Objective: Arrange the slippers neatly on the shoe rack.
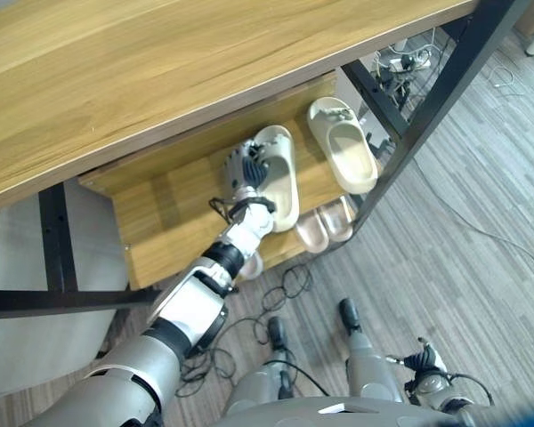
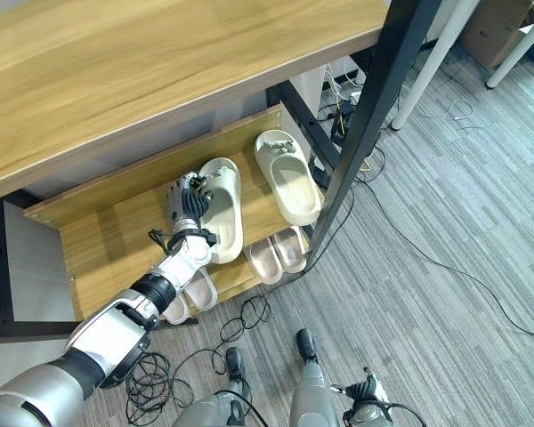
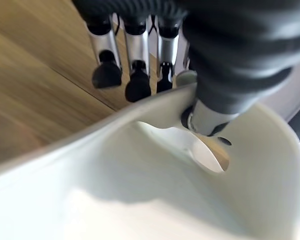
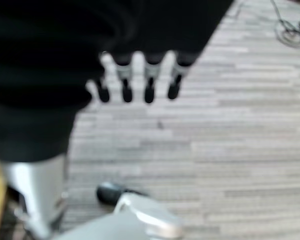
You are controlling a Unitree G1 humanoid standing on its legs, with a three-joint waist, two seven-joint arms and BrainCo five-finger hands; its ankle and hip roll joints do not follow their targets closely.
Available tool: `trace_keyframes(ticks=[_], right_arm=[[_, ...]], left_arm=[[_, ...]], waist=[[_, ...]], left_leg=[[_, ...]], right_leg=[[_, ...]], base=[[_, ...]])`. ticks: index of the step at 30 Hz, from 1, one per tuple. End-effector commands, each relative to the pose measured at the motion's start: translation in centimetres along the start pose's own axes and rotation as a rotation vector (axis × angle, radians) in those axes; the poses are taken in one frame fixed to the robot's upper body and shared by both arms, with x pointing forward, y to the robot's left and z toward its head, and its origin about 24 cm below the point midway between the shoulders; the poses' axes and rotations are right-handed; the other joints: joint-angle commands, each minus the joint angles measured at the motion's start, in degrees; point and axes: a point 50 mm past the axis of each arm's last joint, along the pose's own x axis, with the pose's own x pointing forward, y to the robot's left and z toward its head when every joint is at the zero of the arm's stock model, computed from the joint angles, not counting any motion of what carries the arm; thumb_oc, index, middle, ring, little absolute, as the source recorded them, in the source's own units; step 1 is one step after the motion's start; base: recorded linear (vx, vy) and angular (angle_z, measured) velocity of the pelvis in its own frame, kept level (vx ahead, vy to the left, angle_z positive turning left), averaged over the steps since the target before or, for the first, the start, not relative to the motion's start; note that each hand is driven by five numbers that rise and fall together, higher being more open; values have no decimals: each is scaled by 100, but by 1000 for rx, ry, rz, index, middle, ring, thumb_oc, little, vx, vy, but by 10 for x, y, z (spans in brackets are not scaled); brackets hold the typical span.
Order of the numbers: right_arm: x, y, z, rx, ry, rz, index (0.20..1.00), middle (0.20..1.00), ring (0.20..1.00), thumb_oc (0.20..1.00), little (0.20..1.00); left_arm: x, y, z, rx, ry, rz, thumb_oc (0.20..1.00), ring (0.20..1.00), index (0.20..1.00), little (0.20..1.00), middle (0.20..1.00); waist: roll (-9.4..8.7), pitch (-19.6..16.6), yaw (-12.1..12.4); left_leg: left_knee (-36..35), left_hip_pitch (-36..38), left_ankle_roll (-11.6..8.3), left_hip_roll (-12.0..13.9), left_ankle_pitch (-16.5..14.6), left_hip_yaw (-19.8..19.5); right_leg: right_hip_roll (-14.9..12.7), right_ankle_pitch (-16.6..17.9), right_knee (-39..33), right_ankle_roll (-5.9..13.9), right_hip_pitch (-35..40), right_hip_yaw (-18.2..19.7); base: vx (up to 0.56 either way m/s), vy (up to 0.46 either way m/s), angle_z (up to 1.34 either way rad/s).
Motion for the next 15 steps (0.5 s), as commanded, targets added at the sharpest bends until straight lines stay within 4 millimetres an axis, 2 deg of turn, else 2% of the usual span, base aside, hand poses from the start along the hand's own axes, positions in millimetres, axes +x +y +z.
trace_keyframes(ticks=[1,15], right_arm=[[12,-30,17,-2,-30,-97,1000,1000,1000,1000,1000],[13,-29,20,19,-23,-98,1000,1000,1000,1000,1000]], left_arm=[[-38,-49,16,-49,70,-213,200,200,200,200,200],[-40,-50,6,-15,109,-227,200,200,200,200,200]], waist=[[477,292,-309],[485,221,-318]], left_leg=[[28,200,-229,103,-380,-293],[28,172,-238,119,-378,-270]], right_leg=[[229,-821,557,47,-12,-193],[244,-798,524,40,-40,-200]], base=[[0,0,0],[0,0,0]])
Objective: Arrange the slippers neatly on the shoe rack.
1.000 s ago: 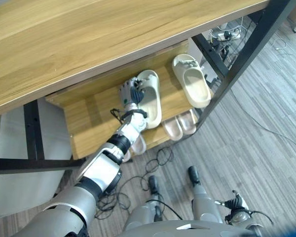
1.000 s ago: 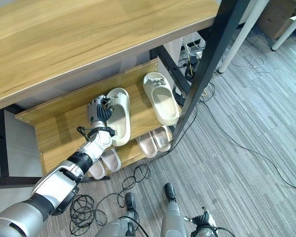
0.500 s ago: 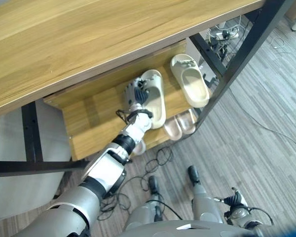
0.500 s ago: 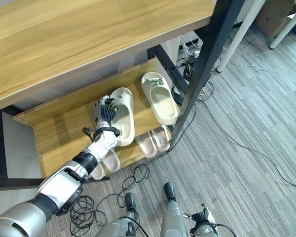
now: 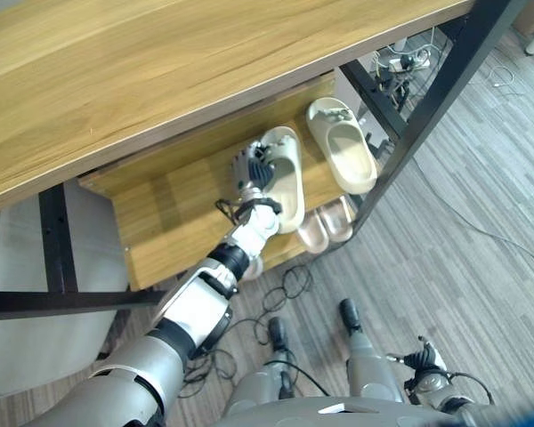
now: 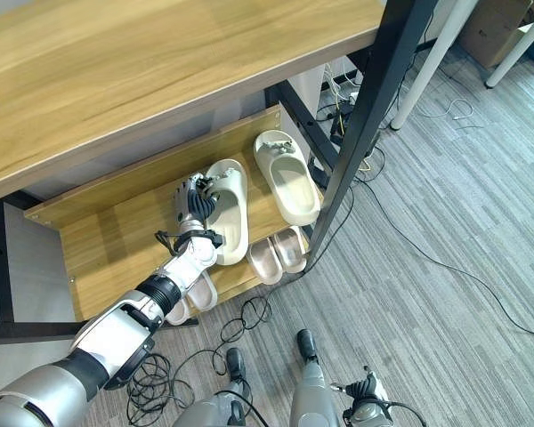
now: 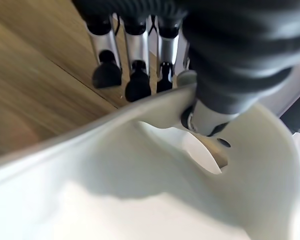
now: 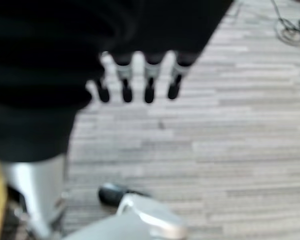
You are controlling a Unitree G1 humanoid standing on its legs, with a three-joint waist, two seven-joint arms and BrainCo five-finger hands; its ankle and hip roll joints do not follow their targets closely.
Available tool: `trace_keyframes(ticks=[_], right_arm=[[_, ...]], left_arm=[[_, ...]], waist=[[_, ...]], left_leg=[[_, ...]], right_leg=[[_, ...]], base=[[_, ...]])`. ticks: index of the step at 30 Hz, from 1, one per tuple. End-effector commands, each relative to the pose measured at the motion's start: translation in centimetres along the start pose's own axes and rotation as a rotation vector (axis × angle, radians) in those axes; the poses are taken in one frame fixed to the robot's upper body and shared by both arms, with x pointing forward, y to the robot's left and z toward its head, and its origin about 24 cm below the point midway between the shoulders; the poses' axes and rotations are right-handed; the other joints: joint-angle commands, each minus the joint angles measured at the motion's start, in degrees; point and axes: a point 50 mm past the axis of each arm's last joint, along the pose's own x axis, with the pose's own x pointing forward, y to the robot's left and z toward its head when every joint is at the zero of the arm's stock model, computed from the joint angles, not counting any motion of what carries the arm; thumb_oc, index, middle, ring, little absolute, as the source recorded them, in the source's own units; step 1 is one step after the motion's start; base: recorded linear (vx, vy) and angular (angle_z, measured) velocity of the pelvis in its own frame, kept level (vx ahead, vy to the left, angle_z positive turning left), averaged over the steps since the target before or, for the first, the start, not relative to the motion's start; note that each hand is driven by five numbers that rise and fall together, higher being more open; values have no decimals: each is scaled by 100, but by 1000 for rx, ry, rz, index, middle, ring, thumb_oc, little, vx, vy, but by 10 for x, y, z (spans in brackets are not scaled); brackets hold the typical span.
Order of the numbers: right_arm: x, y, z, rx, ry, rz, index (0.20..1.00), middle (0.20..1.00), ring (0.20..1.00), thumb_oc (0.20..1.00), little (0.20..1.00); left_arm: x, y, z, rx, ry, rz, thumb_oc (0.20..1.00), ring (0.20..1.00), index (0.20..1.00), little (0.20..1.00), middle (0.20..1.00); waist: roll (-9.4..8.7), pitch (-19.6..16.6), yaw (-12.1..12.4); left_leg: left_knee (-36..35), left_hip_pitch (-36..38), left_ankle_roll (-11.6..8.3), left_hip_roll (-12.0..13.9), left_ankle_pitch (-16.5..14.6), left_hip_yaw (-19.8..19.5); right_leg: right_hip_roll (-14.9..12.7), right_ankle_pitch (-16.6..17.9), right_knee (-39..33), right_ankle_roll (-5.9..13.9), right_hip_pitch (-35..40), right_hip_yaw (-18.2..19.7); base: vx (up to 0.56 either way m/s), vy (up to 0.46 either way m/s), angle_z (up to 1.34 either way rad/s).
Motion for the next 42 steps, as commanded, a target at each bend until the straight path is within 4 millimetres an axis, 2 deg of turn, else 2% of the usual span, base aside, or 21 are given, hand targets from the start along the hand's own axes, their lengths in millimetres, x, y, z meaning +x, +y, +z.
trace_keyframes(ticks=[1,5,7,19,28,37,42], right_arm=[[12,-28,20,15,-29,-93,1000,1000,1000,1000,1000],[12,-27,23,13,-36,-92,1000,1000,1000,1000,1000],[12,-27,23,9,-36,-89,1000,1000,1000,1000,1000],[13,-28,25,-6,-43,-90,1000,1000,1000,1000,1000],[13,-29,24,2,-33,-93,1000,1000,1000,1000,1000],[14,-29,26,2,-35,-88,1000,1000,1000,1000,1000],[14,-29,27,-11,-41,-83,1000,1000,1000,1000,1000]], left_arm=[[-37,-47,1,15,117,-213,200,200,200,200,200],[-33,-43,1,13,126,-190,200,200,200,200,200],[-28,-42,8,-9,117,-181,200,200,200,200,200],[-29,-47,18,-34,97,-202,200,200,200,200,200],[-28,-46,15,-3,92,-213,200,200,200,200,200],[-17,-36,9,52,95,-181,200,200,200,200,200],[-7,-30,18,61,57,-159,200,200,200,200,200]], waist=[[460,228,-307],[445,210,-299],[442,217,-302],[457,263,-319],[461,258,-316],[424,257,-295],[380,312,-293]], left_leg=[[28,155,-241,121,-378,-279],[28,108,-242,118,-373,-285],[28,65,-241,116,-366,-294],[28,7,-235,125,-350,-263],[28,-16,-231,130,-349,-206],[28,-123,-248,167,-314,-215],[28,-196,-257,177,-277,-221]], right_leg=[[236,-794,518,42,-51,-213],[233,-776,515,50,-98,-217],[221,-764,512,58,-134,-227],[210,-758,573,55,-254,-203],[223,-733,593,52,-327,-171],[217,-715,586,62,-427,-196],[212,-688,591,69,-480,-238]], base=[[0,0,0],[0,0,0],[0,0,0],[-2,1,-2],[4,-1,-2],[0,0,0],[0,0,0]])
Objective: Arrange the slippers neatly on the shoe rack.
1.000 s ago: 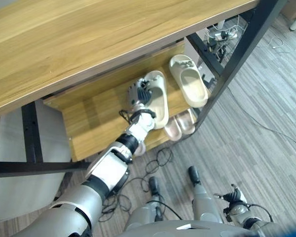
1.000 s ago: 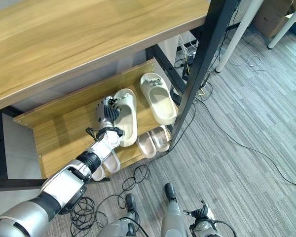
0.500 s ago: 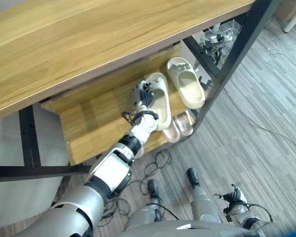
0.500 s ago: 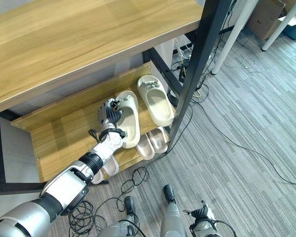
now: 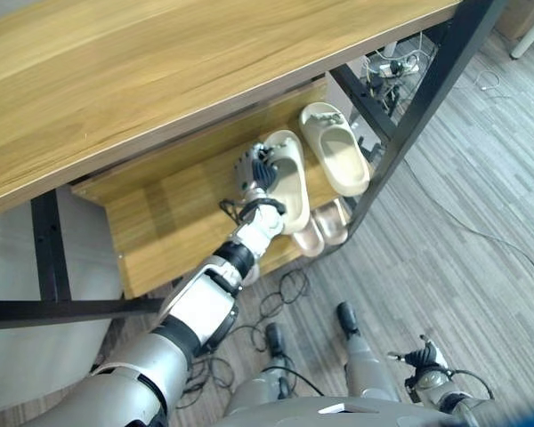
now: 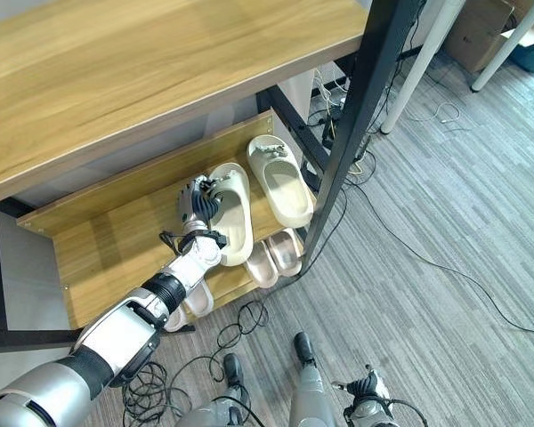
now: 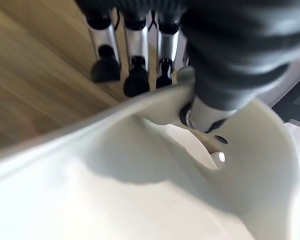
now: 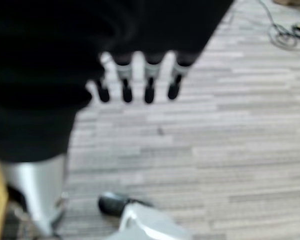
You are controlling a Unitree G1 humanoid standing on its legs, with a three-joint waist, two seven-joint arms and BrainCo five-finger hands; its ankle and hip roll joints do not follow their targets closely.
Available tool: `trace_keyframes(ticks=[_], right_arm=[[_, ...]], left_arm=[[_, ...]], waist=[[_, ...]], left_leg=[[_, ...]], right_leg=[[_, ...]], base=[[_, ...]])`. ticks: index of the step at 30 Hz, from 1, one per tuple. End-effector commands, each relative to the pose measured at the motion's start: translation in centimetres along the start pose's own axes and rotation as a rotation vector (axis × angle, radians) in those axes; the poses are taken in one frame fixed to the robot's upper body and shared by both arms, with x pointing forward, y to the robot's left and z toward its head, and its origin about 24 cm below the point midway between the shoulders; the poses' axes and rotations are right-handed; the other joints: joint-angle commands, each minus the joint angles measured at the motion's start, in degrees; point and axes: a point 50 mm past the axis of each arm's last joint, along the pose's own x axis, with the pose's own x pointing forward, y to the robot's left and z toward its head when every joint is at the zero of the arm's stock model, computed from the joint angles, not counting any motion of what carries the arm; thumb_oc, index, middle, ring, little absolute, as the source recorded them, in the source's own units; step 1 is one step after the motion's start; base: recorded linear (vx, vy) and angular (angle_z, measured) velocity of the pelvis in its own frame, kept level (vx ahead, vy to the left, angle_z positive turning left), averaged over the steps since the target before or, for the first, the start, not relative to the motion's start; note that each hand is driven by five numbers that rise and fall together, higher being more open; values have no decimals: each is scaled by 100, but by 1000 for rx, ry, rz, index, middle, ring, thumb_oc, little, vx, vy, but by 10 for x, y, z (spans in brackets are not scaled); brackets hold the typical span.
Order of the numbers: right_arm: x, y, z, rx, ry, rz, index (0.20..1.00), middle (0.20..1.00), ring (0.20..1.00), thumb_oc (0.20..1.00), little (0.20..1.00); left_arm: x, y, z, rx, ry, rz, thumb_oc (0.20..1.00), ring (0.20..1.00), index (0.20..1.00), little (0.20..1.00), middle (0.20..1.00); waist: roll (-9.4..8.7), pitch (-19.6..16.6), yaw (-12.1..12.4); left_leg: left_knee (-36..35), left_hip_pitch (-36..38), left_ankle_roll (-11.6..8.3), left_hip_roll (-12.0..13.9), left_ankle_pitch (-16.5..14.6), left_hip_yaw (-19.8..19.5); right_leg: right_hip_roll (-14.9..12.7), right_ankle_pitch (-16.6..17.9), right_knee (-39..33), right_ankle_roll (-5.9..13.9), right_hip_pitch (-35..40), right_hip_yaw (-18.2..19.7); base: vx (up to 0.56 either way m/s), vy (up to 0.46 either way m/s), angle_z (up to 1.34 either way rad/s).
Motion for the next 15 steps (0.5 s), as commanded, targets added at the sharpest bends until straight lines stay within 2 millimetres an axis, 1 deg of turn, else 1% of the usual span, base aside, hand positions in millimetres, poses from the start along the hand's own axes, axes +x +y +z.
trace_keyframes(ticks=[1,3,4,10,15], right_arm=[[12,-27,23,0,-45,-71,1000,1000,1000,1000,1000],[12,-27,24,-2,-48,-70,1000,1000,1000,1000,1000],[12,-27,25,-1,-51,-71,1000,1000,1000,1000,1000],[13,-27,30,-14,-69,-69,1000,1000,1000,1000,1000],[13,-28,28,-20,-68,-74,1000,1000,1000,1000,1000]], left_arm=[[-7,-23,15,48,23,-141,200,200,200,200,200],[-5,-22,18,53,9,-138,200,200,200,200,200],[-2,-21,23,52,-6,-130,200,200,200,200,200],[2,-18,28,58,-17,-116,200,200,200,200,200],[8,-14,32,68,-26,-95,200,200,200,200,200]], waist=[[445,658,-253],[435,670,-242],[418,692,-243],[386,684,-252],[371,681,-260]], left_leg=[[25,42,-288,182,-265,-354],[25,19,-287,180,-255,-360],[25,0,-288,178,-244,-372],[25,-21,-281,176,-245,-368],[25,-28,-273,158,-261,-360]], right_leg=[[209,-749,589,42,-177,-360],[206,-748,587,43,-181,-378],[208,-739,592,46,-191,-392],[205,-739,586,45,-189,-406],[203,-723,584,50,-214,-388]], base=[[0,0,0],[0,0,0],[0,0,0],[0,0,0],[0,6,0]])
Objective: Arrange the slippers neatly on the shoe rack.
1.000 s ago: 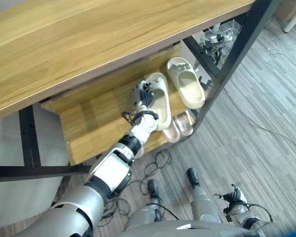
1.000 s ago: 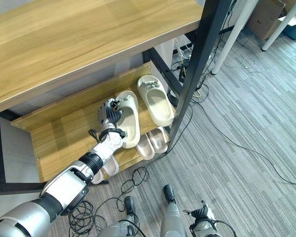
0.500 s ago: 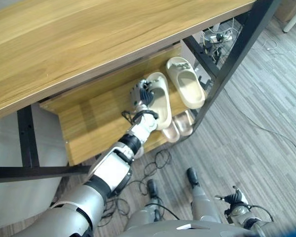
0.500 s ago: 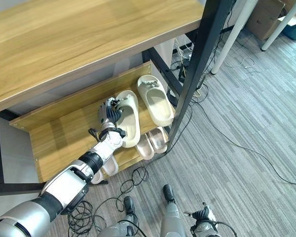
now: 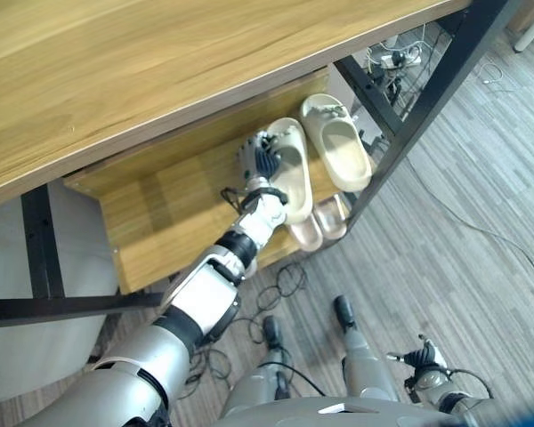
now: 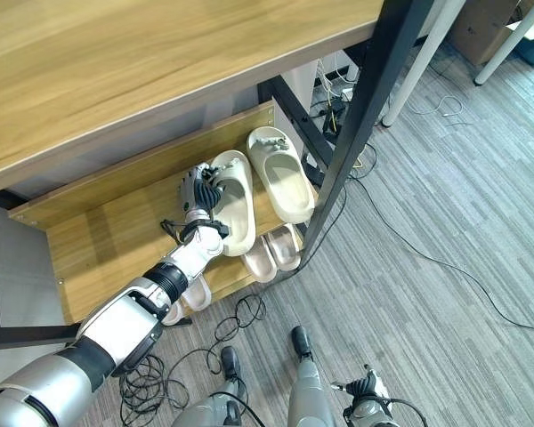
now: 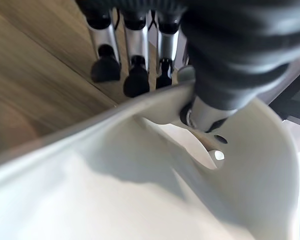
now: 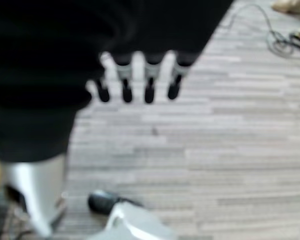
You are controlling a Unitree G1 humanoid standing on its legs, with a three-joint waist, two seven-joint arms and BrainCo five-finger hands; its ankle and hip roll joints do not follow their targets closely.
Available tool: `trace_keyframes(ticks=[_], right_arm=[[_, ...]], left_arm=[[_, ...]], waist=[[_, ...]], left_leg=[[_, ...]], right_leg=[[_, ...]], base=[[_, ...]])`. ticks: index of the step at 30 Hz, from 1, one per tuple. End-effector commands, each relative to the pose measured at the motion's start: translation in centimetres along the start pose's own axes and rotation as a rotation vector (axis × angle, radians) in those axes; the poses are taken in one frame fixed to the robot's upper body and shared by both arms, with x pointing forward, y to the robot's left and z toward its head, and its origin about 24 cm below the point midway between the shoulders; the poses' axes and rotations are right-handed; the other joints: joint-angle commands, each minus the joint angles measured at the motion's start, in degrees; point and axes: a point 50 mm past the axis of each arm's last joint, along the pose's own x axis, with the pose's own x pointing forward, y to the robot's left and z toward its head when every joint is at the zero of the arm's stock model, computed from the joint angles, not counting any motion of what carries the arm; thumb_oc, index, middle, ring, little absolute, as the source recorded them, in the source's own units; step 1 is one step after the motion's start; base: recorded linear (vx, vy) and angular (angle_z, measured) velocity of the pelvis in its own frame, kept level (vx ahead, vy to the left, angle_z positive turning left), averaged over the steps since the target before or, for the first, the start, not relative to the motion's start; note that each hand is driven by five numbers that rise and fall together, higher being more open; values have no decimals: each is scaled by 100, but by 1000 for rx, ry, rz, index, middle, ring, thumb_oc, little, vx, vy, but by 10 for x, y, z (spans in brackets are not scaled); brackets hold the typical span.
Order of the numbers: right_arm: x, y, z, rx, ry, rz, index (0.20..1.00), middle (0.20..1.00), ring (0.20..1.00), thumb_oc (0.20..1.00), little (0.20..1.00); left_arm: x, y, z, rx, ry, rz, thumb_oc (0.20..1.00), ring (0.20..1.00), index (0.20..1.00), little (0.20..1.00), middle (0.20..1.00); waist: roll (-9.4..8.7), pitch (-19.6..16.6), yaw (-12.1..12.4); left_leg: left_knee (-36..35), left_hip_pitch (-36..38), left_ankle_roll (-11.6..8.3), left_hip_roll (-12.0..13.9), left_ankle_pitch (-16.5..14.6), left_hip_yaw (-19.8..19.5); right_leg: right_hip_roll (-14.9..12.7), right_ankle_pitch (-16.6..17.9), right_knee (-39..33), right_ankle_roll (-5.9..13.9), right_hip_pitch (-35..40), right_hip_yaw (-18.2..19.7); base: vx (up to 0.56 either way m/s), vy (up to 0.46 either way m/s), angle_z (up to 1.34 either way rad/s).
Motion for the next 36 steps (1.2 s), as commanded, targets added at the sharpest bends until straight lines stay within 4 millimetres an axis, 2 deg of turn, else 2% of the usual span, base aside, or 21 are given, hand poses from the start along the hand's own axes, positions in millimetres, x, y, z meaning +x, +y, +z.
trace_keyframes(ticks=[1,3,5,6,7,14,19,25,36], right_arm=[[12,-28,26,-4,-61,-75,1000,1000,1000,1000,1000],[12,-28,26,-13,-64,-73,1000,1000,1000,1000,1000],[12,-27,26,-19,-64,-69,1000,1000,1000,1000,1000],[12,-27,25,-20,-64,-69,1000,1000,1000,1000,1000],[12,-27,25,-19,-64,-70,1000,1000,1000,1000,1000],[12,-26,28,-14,-69,-64,1000,1000,1000,1000,1000],[12,-24,28,-25,-75,-53,1000,1000,1000,1000,1000],[11,-22,28,-30,-74,-39,1000,1000,1000,1000,1000],[9,-17,21,-17,-44,-10,1000,1000,1000,1000,1000]], left_arm=[[-1,-17,11,62,42,-114,200,200,200,200,200],[3,-14,14,71,31,-103,200,200,200,200,200],[4,-13,13,75,32,-99,332,332,332,332,332],[4,-12,12,81,32,-96,489,489,489,489,489],[5,-11,10,92,34,-91,1000,1000,1000,1000,1000],[1,-11,2,106,56,-86,1000,1000,1000,1000,1000],[6,-4,-2,123,67,-55,1000,1000,1000,1000,1000],[10,7,-17,135,103,-16,1000,1000,1000,1000,1000],[12,17,-16,56,28,5,1000,1000,1000,1000,1000]], waist=[[506,564,-286],[511,581,-301],[518,586,-300],[520,585,-299],[517,593,-300],[493,564,-251],[461,535,-205],[432,476,-131],[379,385,30]], left_leg=[[25,163,-258,147,-301,-347],[25,164,-255,137,-305,-340],[25,158,-253,134,-308,-335],[25,158,-254,134,-307,-334],[25,157,-252,131,-307,-332],[25,189,-247,131,-292,-386],[25,208,-250,129,-288,-445],[25,294,-256,135,-282,-499],[25,452,-253,106,-278,-660]], right_leg=[[199,-734,590,51,-39,-377],[187,-721,591,59,-52,-373],[174,-717,594,64,-72,-384],[172,-713,594,67,-72,-386],[169,-703,590,69,-67,-387],[185,-737,595,57,6,-411],[189,-749,572,52,66,-458],[209,-779,549,43,208,-533],[223,-854,502,25,523,-690]], base=[[0,32,0],[-2,18,0],[0,0,0],[0,0,0],[0,0,0],[0,0,0],[0,0,0],[0,0,0],[-2,-3,3]])
